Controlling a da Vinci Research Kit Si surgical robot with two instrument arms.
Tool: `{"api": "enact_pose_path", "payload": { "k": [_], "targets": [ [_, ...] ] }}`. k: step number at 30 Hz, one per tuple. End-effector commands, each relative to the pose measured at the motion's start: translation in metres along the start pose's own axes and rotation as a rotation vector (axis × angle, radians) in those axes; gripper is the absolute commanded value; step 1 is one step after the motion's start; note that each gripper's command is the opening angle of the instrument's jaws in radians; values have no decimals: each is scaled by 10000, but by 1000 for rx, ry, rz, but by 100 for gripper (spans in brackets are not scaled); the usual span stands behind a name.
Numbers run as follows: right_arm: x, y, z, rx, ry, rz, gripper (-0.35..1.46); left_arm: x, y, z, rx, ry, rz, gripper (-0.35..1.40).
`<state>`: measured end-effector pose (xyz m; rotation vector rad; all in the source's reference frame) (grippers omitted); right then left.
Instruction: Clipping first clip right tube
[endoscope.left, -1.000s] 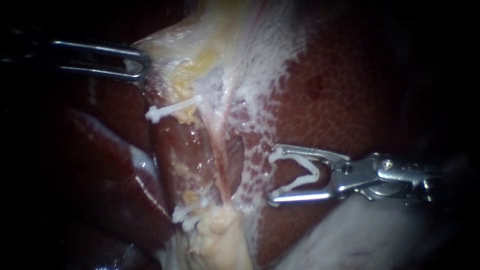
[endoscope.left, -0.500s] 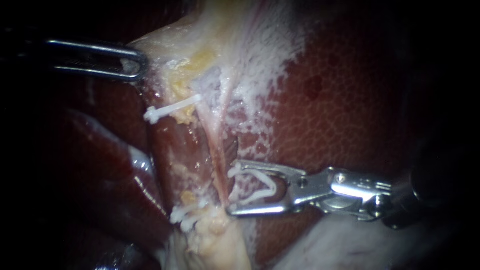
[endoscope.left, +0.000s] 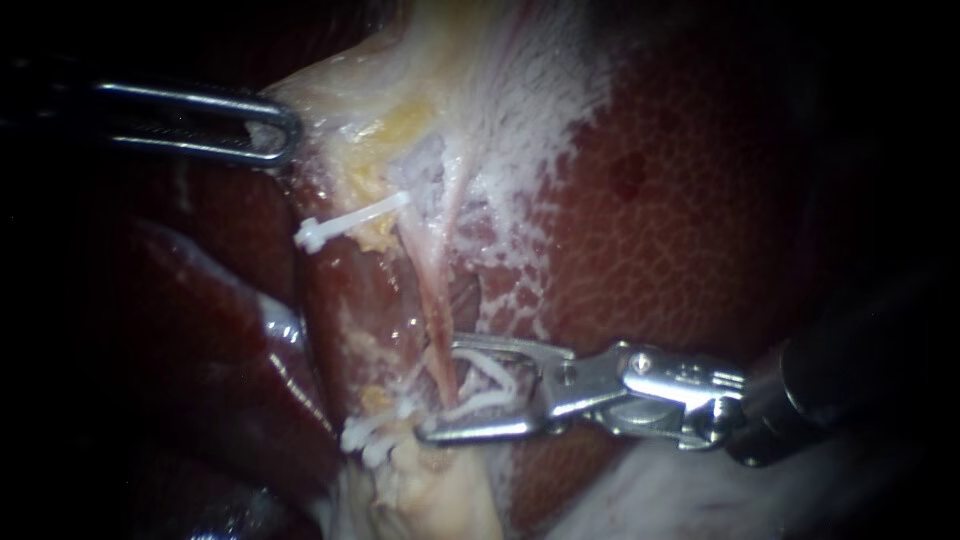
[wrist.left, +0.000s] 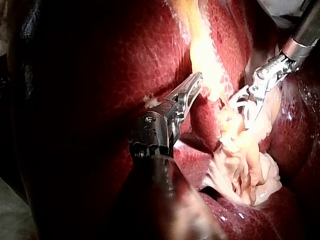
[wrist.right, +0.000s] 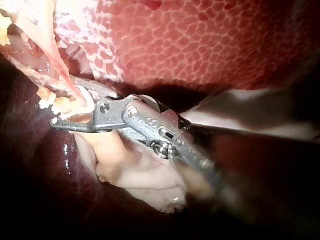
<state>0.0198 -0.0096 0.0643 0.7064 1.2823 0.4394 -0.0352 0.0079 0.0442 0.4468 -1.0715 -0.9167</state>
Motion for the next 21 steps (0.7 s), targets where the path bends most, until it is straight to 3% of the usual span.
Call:
{"api": "enact_pose_path", "payload": {
  "k": [1,6,13,21],
  "targets": [
    [2,-4,1,3,-1,4,60,1,0,0,0,0,0,-35],
    [6,-12,2,7,-5,17,59,1,0,0,0,0,0,-35],
    [5,-12,-1,12,-6,40,57,1,1,0,0,0,1,-35],
    [4,-13,-11,17,-7,99,40,2,1,0,0,0,1,-35]
  ]
}}
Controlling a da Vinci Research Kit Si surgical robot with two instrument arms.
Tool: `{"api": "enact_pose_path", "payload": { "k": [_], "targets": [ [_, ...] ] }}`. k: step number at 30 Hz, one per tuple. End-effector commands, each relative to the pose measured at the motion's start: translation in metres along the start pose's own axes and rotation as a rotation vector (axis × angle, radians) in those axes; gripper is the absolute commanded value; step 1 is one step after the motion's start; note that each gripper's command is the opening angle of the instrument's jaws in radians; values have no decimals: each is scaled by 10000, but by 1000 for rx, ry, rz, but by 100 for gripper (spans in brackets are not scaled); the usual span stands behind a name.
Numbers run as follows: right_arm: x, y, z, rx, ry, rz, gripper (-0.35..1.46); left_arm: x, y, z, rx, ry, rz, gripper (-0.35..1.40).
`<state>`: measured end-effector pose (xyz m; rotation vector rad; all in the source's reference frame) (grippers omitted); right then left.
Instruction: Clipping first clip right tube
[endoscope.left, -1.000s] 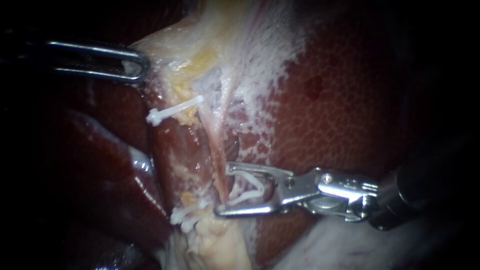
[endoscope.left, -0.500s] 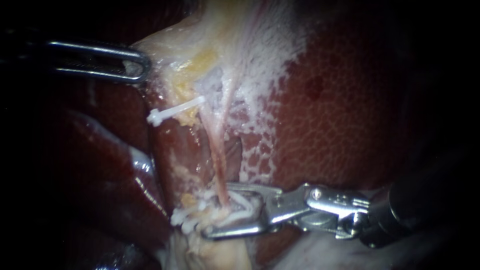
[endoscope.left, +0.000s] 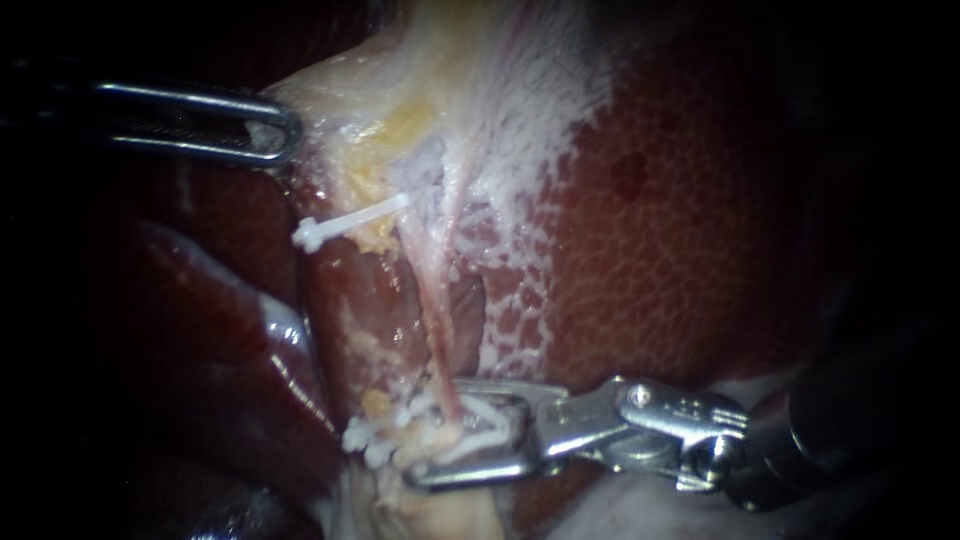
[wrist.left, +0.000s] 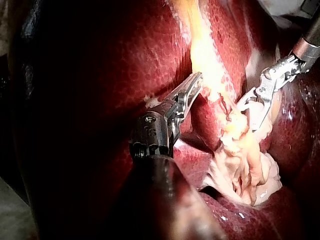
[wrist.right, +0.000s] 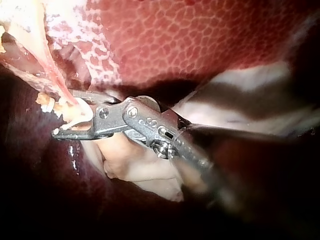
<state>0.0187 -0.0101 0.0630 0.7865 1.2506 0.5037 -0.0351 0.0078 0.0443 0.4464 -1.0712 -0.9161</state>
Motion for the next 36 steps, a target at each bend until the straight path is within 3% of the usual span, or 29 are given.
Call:
{"api": "enact_pose_path", "payload": {
  "k": [1,5,14,26,36],
  "targets": [
    [1,0,-2,-1,0,4,37,0,0,0,1,0,0,-35],
    [8,3,-8,2,1,32,25,0,0,0,1,0,0,-35],
    [6,16,-18,8,-1,79,-35,1,1,0,1,0,1,-35],
    [-3,22,-18,96,-43,71,-35,2,2,1,1,0,1,-35],
    [-3,23,-18,64,-27,70,-35,2,2,1,1,0,1,-35]
  ]
}}
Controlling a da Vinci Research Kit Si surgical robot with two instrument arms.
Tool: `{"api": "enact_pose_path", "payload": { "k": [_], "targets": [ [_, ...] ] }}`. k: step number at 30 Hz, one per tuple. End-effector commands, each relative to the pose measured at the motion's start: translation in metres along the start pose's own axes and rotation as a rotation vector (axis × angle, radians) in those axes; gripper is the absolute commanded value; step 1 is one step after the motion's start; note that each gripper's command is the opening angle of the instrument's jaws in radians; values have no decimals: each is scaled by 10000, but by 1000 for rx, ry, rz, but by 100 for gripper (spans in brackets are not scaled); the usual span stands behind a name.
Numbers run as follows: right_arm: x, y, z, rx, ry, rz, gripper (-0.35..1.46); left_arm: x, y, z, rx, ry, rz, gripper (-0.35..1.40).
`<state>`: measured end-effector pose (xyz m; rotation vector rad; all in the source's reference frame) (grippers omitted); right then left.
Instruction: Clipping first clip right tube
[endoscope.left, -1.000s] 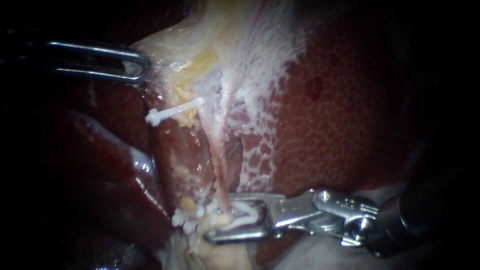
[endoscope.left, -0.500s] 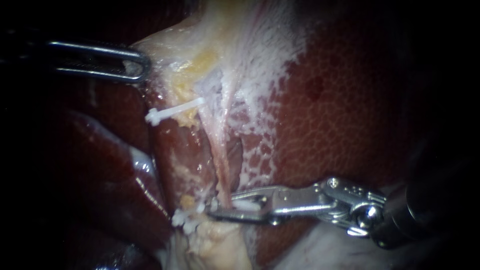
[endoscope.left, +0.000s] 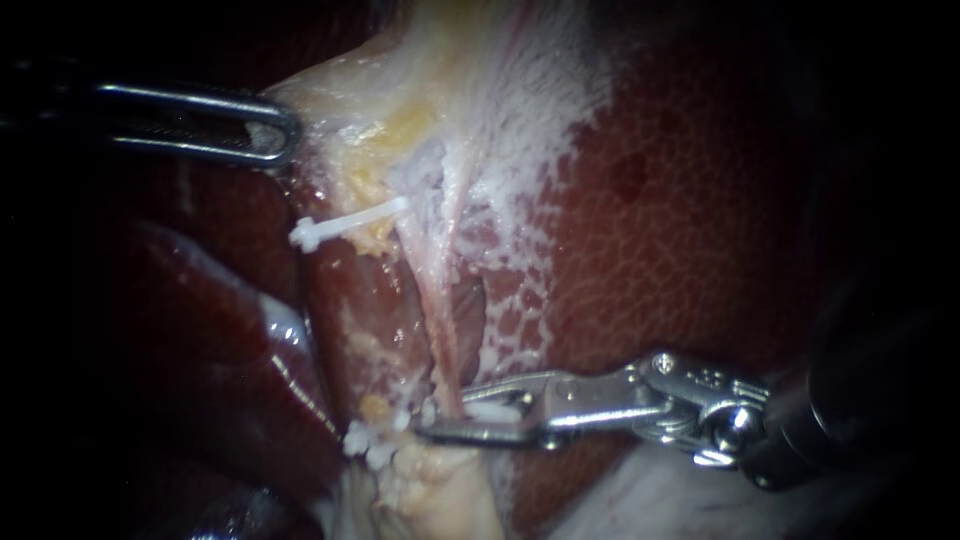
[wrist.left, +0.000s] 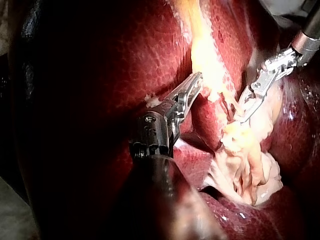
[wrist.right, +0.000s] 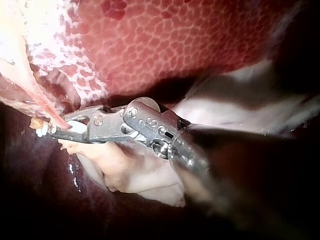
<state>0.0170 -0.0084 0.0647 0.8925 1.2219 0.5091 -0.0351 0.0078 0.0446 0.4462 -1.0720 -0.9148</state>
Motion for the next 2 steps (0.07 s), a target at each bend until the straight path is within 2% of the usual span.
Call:
{"api": "enact_pose_path", "payload": {
  "k": [1,2],
  "targets": [
    [0,0,0,-2,1,0,-35,0,0,0,0,0,0,-35],
    [0,0,0,-2,1,0,-35,0,0,0,0,0,0,-35]
  ]
}}
